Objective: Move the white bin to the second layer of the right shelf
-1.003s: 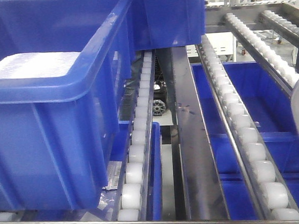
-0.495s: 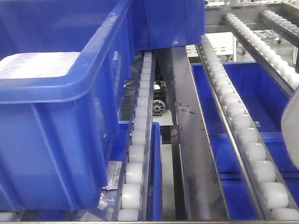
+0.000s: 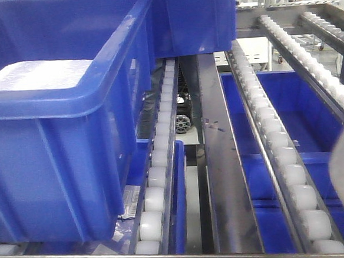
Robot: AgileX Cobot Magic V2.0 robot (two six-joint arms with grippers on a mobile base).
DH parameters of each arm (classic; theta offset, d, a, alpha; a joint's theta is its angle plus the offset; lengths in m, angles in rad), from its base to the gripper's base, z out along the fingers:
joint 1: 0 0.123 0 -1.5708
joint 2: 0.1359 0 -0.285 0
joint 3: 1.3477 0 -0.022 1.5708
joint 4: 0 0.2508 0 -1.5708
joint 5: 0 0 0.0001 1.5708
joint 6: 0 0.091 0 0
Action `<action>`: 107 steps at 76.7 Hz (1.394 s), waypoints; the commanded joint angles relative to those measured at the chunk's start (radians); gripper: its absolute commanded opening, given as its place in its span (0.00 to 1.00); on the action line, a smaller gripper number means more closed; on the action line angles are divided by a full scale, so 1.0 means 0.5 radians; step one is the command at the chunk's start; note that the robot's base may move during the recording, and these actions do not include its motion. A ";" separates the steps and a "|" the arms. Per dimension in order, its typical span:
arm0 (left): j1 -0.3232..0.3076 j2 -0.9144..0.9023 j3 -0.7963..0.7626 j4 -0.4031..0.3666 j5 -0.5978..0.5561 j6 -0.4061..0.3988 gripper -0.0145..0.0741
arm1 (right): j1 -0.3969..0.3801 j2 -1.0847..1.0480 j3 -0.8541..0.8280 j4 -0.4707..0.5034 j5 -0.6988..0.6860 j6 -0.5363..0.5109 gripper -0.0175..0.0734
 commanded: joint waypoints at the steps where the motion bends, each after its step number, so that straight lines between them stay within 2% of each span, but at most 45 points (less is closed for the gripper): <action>1: -0.002 -0.032 0.074 0.000 -0.171 -0.011 0.26 | 0.002 -0.009 -0.065 0.014 -0.178 0.006 0.43; 26: -0.002 -0.032 0.074 0.000 -0.171 -0.011 0.26 | 0.002 -0.009 -0.065 0.018 -0.139 0.006 0.52; 40: -0.002 -0.032 0.074 0.000 -0.171 -0.011 0.26 | 0.002 -0.009 -0.071 0.018 -0.152 0.006 0.54; 53: -0.002 -0.032 0.074 0.000 -0.171 -0.011 0.26 | 0.002 -0.009 -0.144 0.018 -0.157 0.006 0.65; 77: -0.002 -0.032 0.074 0.000 -0.171 -0.011 0.26 | 0.002 -0.018 -0.389 0.018 0.022 0.004 0.65; 96: -0.002 -0.032 0.074 0.000 -0.171 -0.011 0.26 | 0.002 -0.164 -0.427 0.018 0.135 0.004 0.65; 107: -0.002 -0.032 0.074 0.000 -0.171 -0.011 0.26 | 0.002 -0.333 -0.427 0.018 0.220 0.004 0.57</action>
